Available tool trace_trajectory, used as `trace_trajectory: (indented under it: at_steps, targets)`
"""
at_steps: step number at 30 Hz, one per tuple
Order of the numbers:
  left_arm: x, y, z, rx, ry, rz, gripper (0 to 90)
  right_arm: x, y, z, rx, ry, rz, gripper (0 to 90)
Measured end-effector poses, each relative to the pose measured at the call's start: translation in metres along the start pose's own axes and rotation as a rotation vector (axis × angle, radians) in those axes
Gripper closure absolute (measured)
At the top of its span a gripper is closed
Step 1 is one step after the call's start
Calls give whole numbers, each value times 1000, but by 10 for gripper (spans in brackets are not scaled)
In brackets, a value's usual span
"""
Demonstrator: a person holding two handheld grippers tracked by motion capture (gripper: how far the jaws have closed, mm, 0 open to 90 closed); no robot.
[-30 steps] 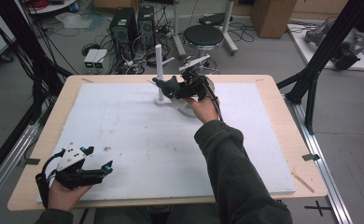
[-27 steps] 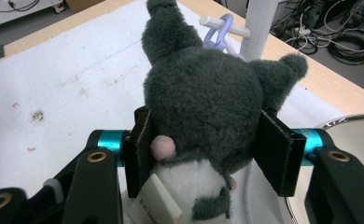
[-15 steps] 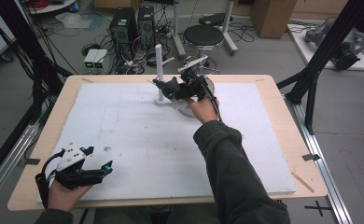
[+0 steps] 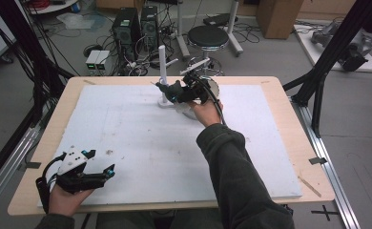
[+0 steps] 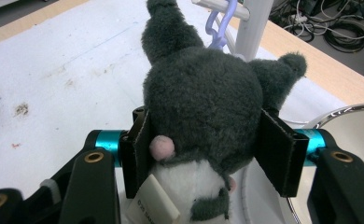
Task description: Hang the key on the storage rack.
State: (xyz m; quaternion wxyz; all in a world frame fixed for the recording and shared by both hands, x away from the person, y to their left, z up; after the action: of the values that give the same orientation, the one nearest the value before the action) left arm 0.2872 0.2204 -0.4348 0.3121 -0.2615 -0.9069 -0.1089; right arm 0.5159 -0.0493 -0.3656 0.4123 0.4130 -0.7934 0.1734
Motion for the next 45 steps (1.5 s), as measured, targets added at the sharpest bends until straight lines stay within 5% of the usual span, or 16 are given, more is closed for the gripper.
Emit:
trace_trajectory:
  at_steps: [26,45]
  targets:
    - [0,0,0,-1,2,0,166,-9,-1,3,-29,31,0,342]
    - [0,0,0,1,0,0,166,3,-1,3,-35,-12,-30,314]
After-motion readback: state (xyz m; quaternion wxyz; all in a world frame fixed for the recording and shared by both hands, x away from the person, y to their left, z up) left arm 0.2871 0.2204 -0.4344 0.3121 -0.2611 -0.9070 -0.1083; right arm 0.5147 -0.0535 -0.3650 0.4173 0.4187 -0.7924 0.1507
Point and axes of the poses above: each handheld gripper's, and its own axes: x roughly backward along the jaws, z roughly out of its underside, y roughly to its left, the point moved 7 cm from there along -x, roughly forward along the jaws, and after that the axes turned 11 degrees about y, right-handed, at the moved point
